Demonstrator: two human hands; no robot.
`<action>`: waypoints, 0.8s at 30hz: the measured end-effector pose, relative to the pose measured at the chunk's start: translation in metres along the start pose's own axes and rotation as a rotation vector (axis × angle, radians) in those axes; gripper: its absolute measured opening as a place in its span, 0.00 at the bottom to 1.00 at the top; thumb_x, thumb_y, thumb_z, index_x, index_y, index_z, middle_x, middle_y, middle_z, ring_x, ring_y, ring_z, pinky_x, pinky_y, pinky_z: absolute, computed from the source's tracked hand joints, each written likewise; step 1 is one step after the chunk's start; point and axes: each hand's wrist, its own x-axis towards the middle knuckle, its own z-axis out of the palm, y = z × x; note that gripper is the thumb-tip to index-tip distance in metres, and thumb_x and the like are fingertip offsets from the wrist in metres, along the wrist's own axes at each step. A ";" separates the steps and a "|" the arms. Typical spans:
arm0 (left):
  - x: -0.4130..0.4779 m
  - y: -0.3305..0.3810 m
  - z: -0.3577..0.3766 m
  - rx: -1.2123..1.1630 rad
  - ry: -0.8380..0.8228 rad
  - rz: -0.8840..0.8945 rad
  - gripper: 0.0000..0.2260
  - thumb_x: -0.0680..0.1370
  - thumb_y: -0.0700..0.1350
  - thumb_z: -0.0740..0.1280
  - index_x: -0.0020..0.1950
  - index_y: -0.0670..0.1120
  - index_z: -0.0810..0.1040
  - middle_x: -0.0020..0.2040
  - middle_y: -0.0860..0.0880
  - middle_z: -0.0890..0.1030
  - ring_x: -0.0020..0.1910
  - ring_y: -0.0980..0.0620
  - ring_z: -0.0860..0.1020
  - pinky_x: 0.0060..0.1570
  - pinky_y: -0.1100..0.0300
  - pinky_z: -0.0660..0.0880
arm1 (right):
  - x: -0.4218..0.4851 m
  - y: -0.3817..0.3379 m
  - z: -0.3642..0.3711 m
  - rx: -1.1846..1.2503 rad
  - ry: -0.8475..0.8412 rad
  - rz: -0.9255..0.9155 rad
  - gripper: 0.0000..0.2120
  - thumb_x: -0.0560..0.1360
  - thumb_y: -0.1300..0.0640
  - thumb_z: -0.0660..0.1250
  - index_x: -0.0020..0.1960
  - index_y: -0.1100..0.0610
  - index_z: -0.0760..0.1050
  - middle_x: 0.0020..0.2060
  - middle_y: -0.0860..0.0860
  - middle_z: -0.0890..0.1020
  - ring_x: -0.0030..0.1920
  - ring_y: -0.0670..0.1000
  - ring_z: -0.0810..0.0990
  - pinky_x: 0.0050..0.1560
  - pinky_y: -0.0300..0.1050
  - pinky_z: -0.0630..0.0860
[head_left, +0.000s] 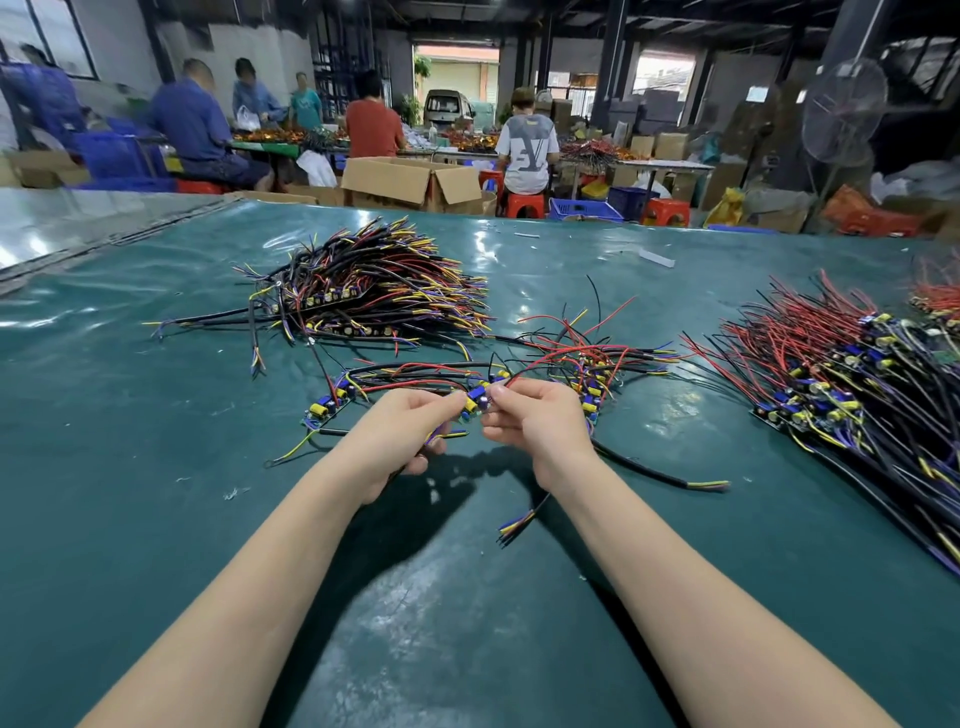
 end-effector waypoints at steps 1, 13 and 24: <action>0.000 -0.001 0.001 0.011 0.023 0.015 0.11 0.79 0.46 0.63 0.36 0.48 0.76 0.30 0.53 0.71 0.24 0.60 0.71 0.19 0.70 0.57 | 0.000 0.000 0.001 -0.014 -0.022 0.001 0.13 0.78 0.66 0.60 0.36 0.60 0.73 0.29 0.53 0.72 0.22 0.41 0.73 0.26 0.32 0.74; -0.003 0.000 0.007 -0.004 -0.078 -0.024 0.07 0.79 0.42 0.61 0.41 0.46 0.73 0.32 0.52 0.83 0.33 0.56 0.83 0.18 0.69 0.63 | -0.004 -0.004 -0.001 0.007 -0.016 0.006 0.10 0.74 0.70 0.64 0.36 0.60 0.75 0.27 0.53 0.75 0.21 0.42 0.74 0.26 0.34 0.76; 0.004 -0.005 0.009 -0.061 0.028 0.029 0.07 0.75 0.36 0.66 0.38 0.42 0.72 0.35 0.47 0.76 0.28 0.55 0.80 0.25 0.65 0.75 | -0.002 -0.007 -0.005 -0.097 -0.068 0.052 0.14 0.78 0.63 0.61 0.33 0.58 0.73 0.29 0.53 0.75 0.26 0.44 0.73 0.25 0.33 0.72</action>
